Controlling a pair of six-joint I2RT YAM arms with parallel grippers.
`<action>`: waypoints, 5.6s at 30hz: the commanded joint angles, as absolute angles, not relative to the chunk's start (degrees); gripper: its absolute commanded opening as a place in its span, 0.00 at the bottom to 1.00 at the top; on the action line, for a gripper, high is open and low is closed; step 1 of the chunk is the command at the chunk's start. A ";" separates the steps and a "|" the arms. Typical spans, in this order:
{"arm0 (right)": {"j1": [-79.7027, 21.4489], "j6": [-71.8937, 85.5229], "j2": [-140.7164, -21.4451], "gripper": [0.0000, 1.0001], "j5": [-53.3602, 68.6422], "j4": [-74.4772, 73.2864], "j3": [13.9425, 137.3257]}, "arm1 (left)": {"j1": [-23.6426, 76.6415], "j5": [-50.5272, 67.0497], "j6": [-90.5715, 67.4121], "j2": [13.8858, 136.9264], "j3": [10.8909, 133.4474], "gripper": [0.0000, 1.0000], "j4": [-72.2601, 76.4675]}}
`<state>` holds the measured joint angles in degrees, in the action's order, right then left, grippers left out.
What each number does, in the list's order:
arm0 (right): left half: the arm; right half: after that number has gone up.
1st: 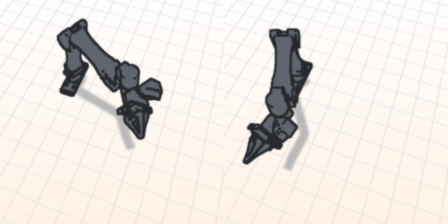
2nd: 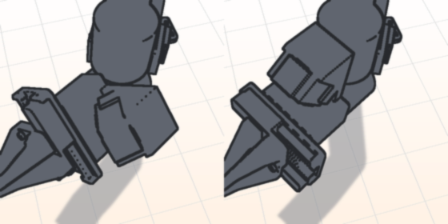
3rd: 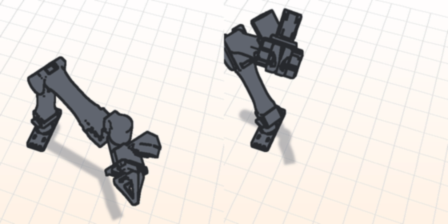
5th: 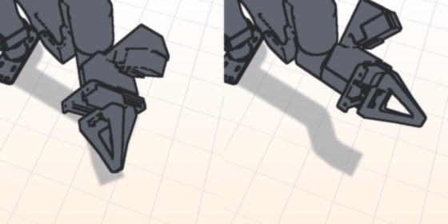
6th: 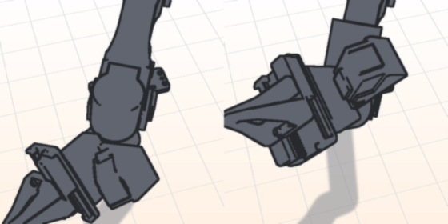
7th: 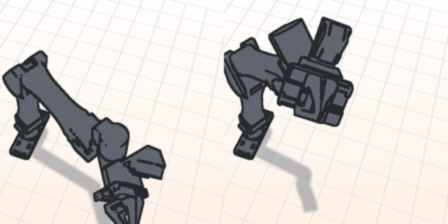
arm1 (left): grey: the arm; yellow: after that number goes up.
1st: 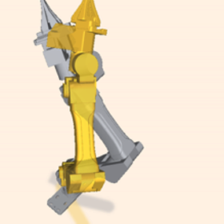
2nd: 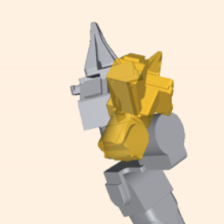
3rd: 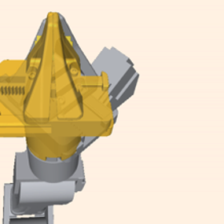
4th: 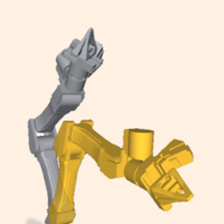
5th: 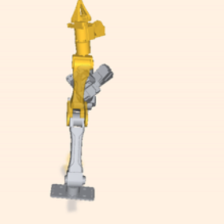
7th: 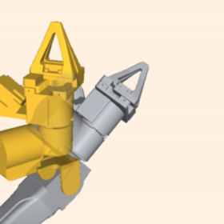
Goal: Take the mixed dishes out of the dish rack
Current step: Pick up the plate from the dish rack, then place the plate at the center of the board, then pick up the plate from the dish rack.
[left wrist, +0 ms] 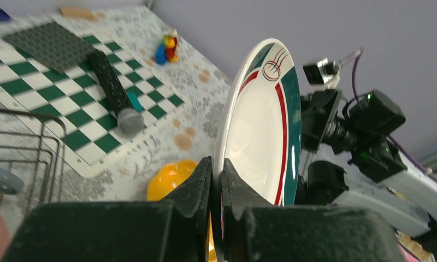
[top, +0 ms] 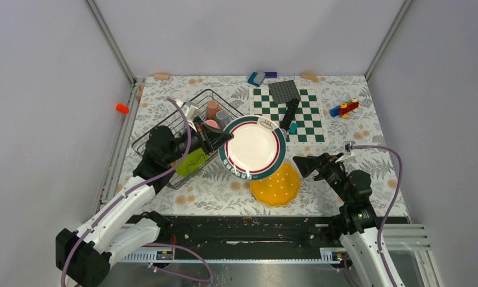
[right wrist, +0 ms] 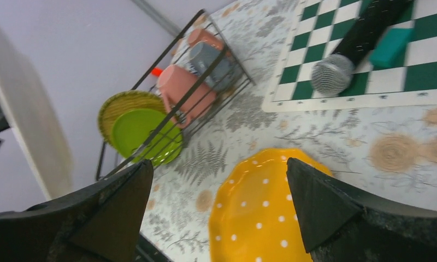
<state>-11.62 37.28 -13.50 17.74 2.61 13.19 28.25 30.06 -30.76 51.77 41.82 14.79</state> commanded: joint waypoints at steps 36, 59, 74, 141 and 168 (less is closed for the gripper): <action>-18.16 51.85 -45.87 0.32 41.70 39.51 12.52 | 35.42 29.39 -30.45 59.29 34.29 0.00 18.63; -18.47 43.81 -34.08 0.00 17.37 -2.90 18.48 | 35.51 -8.20 -26.56 48.90 36.33 0.99 4.11; -18.46 42.68 -35.09 0.00 13.67 -8.14 14.95 | 35.51 -3.81 -23.89 46.14 33.31 0.99 3.71; -18.45 35.73 -34.87 0.98 7.08 -16.61 17.07 | 35.51 1.93 -7.85 52.65 52.29 0.99 1.07; -18.46 31.82 -26.40 0.99 -2.86 -25.60 21.79 | 34.74 -6.14 27.10 62.94 77.76 0.99 -31.65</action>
<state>-18.26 33.91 -27.97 1.54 -22.94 18.63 35.18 -0.78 22.81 63.83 79.13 -24.21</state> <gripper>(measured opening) 0.993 0.988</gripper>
